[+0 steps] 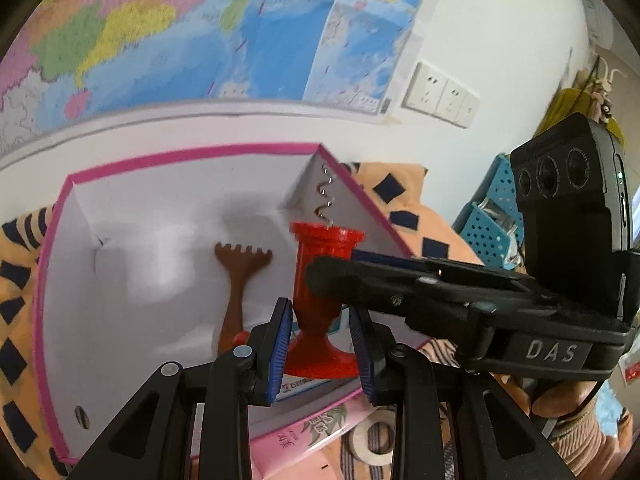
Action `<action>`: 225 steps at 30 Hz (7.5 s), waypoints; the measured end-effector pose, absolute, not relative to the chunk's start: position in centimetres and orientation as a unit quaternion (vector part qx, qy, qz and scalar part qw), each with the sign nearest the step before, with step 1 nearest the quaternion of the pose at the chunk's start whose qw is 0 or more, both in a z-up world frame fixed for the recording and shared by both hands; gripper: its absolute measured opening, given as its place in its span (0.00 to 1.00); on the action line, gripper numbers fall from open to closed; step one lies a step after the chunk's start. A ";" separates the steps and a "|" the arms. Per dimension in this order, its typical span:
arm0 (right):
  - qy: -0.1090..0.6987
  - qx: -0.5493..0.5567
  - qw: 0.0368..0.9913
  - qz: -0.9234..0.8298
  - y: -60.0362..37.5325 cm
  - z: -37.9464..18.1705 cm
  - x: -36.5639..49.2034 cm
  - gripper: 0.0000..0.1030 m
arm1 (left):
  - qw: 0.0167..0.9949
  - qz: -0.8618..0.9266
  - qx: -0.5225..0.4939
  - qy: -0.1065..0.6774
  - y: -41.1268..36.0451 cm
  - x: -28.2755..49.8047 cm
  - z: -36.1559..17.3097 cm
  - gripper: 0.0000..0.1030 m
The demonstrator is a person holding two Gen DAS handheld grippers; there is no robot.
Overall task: Organize rigid objects
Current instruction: 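Lower the red corkscrew into the pink box and open the right tool, then move the right tool back to the blue AVTINE medicine box, then grasp the blue AVTINE medicine box with the right tool, then carry the blue box into the pink box and open the right tool, then move the right tool back to the white tape roll, then grasp the white tape roll by its rim with the right tool, then carry the tape roll into the pink box and open the right tool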
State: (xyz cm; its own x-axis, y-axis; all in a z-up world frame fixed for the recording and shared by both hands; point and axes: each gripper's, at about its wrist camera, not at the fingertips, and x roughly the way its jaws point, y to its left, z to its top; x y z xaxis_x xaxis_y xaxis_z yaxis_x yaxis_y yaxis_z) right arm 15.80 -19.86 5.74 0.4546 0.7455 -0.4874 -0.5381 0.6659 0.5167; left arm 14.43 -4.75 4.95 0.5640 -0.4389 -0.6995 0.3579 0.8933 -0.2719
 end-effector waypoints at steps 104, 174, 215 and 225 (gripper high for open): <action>0.344 0.096 0.811 0.463 -17.2 2.7 1.2 0.34 | 0.905 -0.167 -0.090 0.381 4.7 -2.5 3.4 0.44; 0.410 0.085 0.859 0.296 -25.0 -3.1 5.1 0.38 | 0.887 -0.204 -0.029 0.414 -5.0 1.6 -1.1 0.46; 0.420 0.065 0.856 0.294 -24.3 -4.9 4.4 0.21 | 0.836 -0.236 -0.057 0.492 -8.7 4.5 -4.8 0.34; 0.380 0.065 0.868 0.315 -24.2 -1.3 2.8 0.21 | 0.856 -0.238 -0.049 0.455 -8.0 3.5 -1.3 0.34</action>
